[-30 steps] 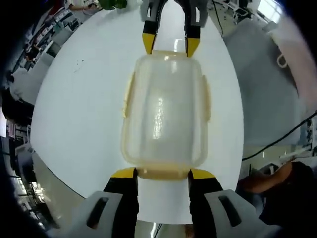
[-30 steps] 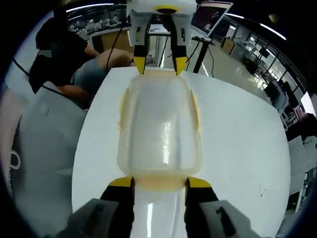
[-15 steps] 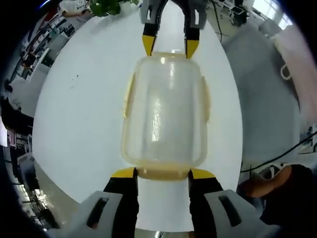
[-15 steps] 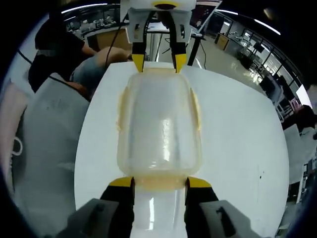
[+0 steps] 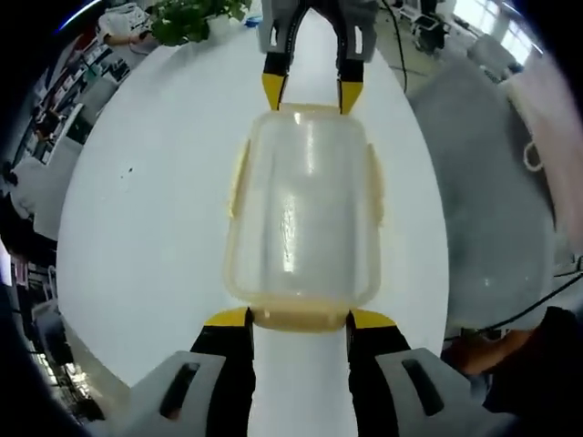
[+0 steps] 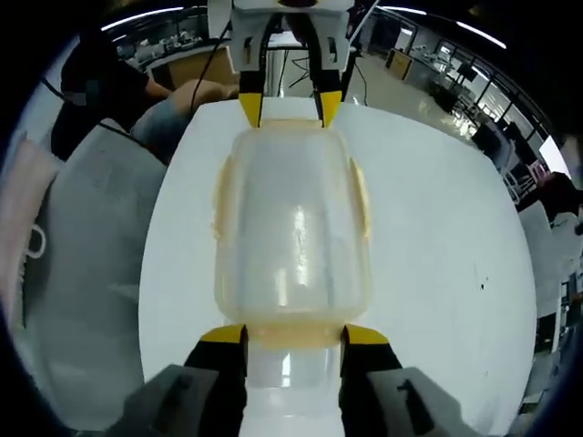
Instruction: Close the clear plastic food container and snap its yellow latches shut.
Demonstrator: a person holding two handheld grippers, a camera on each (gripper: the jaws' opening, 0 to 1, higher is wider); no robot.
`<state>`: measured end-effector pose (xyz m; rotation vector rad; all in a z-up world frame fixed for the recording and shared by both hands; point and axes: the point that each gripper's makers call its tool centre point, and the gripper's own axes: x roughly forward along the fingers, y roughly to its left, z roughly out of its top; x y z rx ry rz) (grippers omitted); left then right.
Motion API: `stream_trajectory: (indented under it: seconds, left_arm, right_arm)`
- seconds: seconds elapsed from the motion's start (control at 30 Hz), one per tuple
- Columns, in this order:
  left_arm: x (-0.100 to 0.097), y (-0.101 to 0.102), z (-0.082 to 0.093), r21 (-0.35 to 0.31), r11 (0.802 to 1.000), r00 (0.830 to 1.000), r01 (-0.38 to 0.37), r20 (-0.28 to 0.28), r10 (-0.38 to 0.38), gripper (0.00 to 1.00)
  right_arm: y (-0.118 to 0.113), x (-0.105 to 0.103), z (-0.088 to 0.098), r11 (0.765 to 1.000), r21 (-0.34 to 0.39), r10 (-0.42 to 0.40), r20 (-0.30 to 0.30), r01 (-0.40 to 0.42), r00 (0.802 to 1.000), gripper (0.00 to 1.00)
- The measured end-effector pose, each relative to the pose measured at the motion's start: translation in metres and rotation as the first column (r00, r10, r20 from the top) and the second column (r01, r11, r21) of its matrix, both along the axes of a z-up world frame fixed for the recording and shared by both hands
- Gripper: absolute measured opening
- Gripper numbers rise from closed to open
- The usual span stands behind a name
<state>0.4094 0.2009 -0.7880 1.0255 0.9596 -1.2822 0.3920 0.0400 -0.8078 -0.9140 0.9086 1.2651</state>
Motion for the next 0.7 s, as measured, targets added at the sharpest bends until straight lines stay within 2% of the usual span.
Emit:
stream_trajectory:
  seconds: [0.3, 0.4, 0.7]
  left_arm:
    - [-0.001, -0.026, -0.007, -0.024, 1.000, 1.000, 0.010, -0.010, -0.010, 0.37]
    - [-0.003, -0.036, -0.009, -0.046, 0.999, 0.999, 0.000, -0.033, -0.001, 0.37]
    - [-0.004, -0.056, -0.015, -0.064, 0.998, 0.999, 0.010, -0.047, -0.013, 0.37]
  right_arm:
    - [-0.028, -0.002, -0.006, 0.999, -0.033, -0.014, -0.011, 0.013, 1.000, 0.37]
    - [-0.037, -0.003, -0.008, 0.999, -0.051, -0.011, -0.015, 0.010, 1.000, 0.37]
    - [-0.057, -0.006, -0.011, 0.998, -0.057, -0.027, -0.033, 0.025, 0.999, 0.37]
